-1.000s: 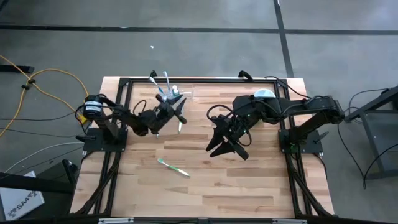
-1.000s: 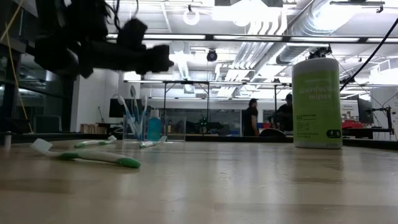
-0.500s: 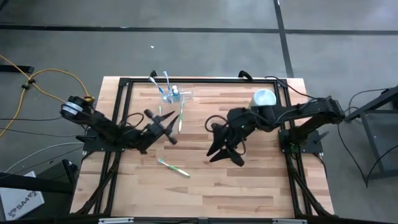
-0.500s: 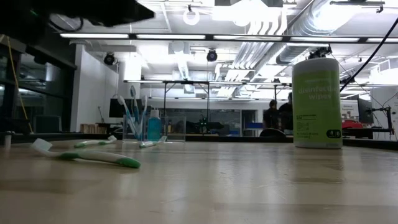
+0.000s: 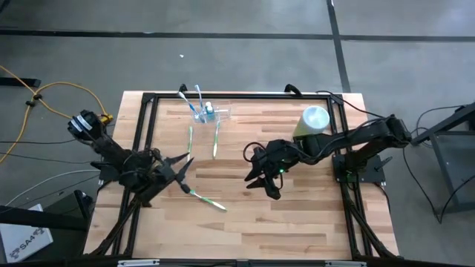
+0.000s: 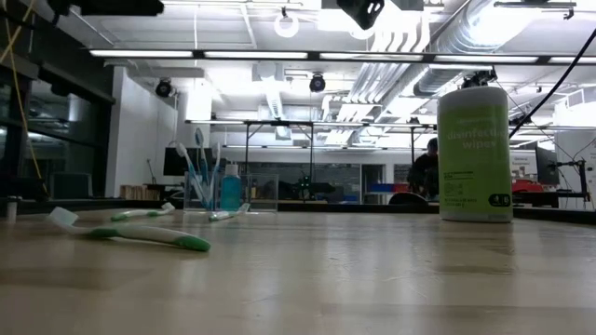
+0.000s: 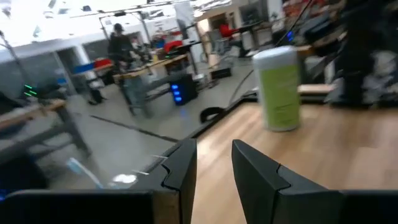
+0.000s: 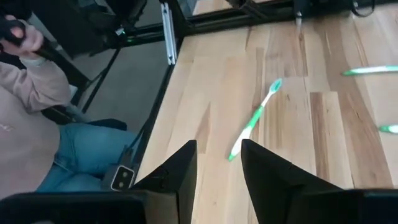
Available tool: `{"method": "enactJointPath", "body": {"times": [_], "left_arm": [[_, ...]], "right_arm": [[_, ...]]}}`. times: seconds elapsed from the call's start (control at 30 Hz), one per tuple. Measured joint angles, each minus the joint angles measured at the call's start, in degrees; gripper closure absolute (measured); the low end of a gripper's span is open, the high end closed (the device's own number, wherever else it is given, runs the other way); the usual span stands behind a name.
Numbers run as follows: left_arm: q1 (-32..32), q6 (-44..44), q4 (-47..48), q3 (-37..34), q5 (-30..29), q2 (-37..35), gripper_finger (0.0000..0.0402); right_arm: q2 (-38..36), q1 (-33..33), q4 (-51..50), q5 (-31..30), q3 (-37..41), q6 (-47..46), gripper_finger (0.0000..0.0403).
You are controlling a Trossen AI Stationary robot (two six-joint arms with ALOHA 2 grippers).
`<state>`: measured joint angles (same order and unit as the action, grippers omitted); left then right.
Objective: Pick & Place toothbrushing station
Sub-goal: Put the bottom green toothbrush into the right section of the transparent organizer
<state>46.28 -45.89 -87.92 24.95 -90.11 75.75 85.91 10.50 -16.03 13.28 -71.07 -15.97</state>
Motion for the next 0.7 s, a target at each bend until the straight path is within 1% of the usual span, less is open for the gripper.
{"method": "enactJointPath", "body": {"times": [0.13,0.33,0.47,0.57,0.6,0.63,0.7], "left_arm": [[0.6,7.5,0.0,0.0,0.0,0.0,0.0305],[-2.0,15.5,1.0,0.0,0.0,0.2,0.0305],[-4.1,21.5,4.0,0.1,0.0,1.9,0.0305],[-4.8,25.3,6.2,1.4,0.1,4.7,0.0305],[-4.8,26.1,6.9,2.4,1.0,5.9,0.0305],[-4.8,26.7,7.5,3.6,3.4,7.2,0.0305],[-4.8,27.5,9.4,6.9,11.2,10.0,0.0305]], "right_arm": [[0.0,0.0,1.9,0.2,0.2,0.8,0.0286],[0.0,0.0,1.8,0.3,0.2,1.3,0.0286],[0.0,0.0,1.6,0.4,0.1,2.3,0.0286],[0.0,0.0,1.1,0.8,0.2,3.0,0.0286],[0.0,0.0,1.1,0.8,0.1,3.5,0.0286],[0.0,0.0,0.9,0.8,0.1,3.9,0.0286],[0.0,0.0,0.4,0.8,0.1,4.2,0.0286]]}}
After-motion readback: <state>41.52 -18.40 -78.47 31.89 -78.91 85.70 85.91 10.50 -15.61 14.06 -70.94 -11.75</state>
